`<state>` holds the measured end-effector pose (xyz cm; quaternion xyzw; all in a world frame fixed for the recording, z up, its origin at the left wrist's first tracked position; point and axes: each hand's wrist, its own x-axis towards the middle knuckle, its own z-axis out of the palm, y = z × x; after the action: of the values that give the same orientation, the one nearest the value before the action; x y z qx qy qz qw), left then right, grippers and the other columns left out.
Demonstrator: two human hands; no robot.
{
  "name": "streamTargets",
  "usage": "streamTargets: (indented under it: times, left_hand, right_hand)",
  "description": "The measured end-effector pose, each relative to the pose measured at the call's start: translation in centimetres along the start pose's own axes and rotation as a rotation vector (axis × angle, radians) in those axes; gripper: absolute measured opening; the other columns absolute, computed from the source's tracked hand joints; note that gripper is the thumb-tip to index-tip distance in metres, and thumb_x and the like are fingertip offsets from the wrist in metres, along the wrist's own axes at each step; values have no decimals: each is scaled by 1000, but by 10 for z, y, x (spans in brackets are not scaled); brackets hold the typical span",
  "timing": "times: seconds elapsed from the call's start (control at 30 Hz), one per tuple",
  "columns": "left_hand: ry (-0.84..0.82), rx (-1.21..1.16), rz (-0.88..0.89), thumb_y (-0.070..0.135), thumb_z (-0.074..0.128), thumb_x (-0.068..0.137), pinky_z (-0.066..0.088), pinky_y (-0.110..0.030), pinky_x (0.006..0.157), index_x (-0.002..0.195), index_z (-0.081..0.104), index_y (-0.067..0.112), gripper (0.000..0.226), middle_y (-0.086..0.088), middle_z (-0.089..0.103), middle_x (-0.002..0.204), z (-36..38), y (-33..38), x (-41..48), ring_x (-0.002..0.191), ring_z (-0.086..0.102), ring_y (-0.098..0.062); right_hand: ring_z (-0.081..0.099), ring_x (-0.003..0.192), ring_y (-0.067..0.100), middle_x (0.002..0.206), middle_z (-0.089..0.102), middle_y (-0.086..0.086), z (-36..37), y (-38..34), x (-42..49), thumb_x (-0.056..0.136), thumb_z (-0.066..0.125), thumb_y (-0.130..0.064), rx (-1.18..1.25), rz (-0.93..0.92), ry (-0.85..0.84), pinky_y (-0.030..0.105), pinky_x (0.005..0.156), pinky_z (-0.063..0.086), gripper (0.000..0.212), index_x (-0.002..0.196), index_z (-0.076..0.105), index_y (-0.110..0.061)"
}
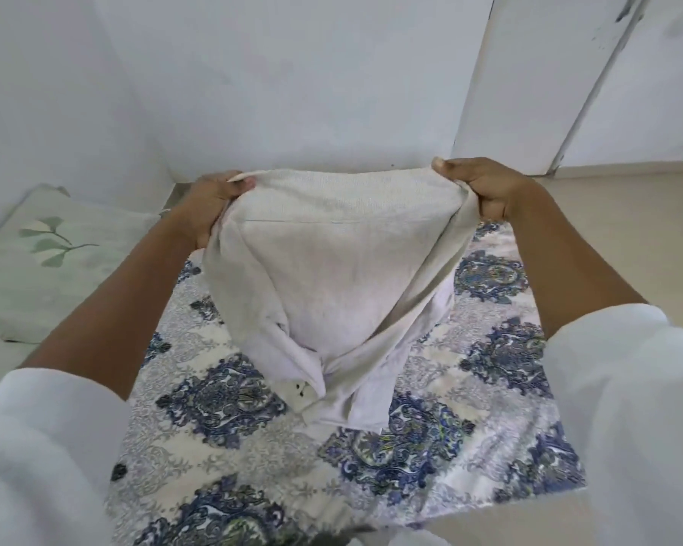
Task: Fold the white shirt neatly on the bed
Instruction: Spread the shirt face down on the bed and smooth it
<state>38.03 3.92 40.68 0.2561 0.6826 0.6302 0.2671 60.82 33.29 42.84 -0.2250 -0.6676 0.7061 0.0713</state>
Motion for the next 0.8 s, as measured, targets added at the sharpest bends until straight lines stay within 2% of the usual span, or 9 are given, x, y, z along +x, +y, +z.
streamTargets:
  times: [0.13, 0.2, 0.27, 0.33, 0.4, 0.47, 0.53, 0.7, 0.8]
  left_hand:
    - [-19, -54, 72, 8, 48, 93, 46, -24, 60, 82, 62, 13, 18, 1, 61, 69, 31, 18, -13, 62, 56, -12]
    - [-41, -78, 85, 6, 47, 92, 47, -21, 58, 83, 63, 13, 20, 1, 63, 69, 43, 23, -20, 60, 58, -10]
    - [-69, -87, 83, 5, 47, 91, 48, -19, 58, 83, 63, 14, 20, 1, 64, 70, 52, 27, -27, 61, 60, -9]
    - [-148, -79, 68, 7, 56, 85, 49, -17, 59, 85, 64, 14, 10, 2, 67, 72, 60, 30, -34, 63, 63, -9]
    - [-249, -63, 15, 15, 70, 67, 53, -18, 59, 81, 71, 16, 15, 1, 71, 75, 64, 33, -40, 65, 66, -10]
    - [-344, 52, -49, 22, 70, 62, 54, -19, 56, 77, 76, 18, 16, 1, 73, 75, 61, 35, -47, 64, 68, -10]
    - [-406, 150, -105, 21, 73, 64, 56, -22, 57, 80, 77, 18, 17, -2, 74, 80, 50, 36, -52, 66, 69, -11]
    - [-447, 166, -160, 40, 94, 33, 57, -26, 61, 98, 74, 13, 72, -8, 73, 96, 11, 34, -65, 77, 70, -15]
    - [-446, 169, -228, 36, 96, 23, 58, -28, 59, 94, 74, 8, 80, -12, 73, 91, -6, 40, -80, 71, 71, -18]
  right_hand:
    - [69, 67, 8, 73, 73, -1, -29, -2, -32, 83, 60, 1, -301, 128, -142, 18, 57, 55, 11, 93, 64, -4]
    - [60, 66, 13, 71, 67, 2, -42, -1, -40, 79, 65, 0, -555, 162, -105, 20, 56, 51, 8, 85, 63, -4]
    - [51, 68, 18, 75, 57, 6, -53, 4, -42, 75, 71, -4, -726, 165, 42, 26, 59, 47, 11, 76, 61, -7]
    - [51, 70, 21, 77, 55, 9, -59, 12, -44, 82, 67, -3, -630, 135, 238, 34, 61, 52, 14, 73, 58, -8]
    - [51, 66, 23, 74, 53, 10, -54, 18, -47, 90, 53, 3, -384, 99, 389, 36, 53, 55, 21, 73, 53, -9]
    - [51, 64, 22, 74, 51, 10, -49, 20, -48, 92, 36, 9, -79, 74, 446, 35, 49, 54, 31, 72, 48, -12]
    - [51, 65, 20, 76, 52, 7, -45, 21, -50, 93, 33, 8, 95, 57, 407, 37, 58, 50, 33, 74, 46, -15]
    - [65, 56, 9, 60, 68, -2, -31, 16, -58, 94, 42, 2, 164, -84, 215, 24, 56, 55, 23, 80, 56, -10]
    - [68, 65, 10, 70, 72, 0, -26, 7, -75, 86, 55, -3, 124, -95, 23, 22, 63, 57, 7, 86, 61, -8]
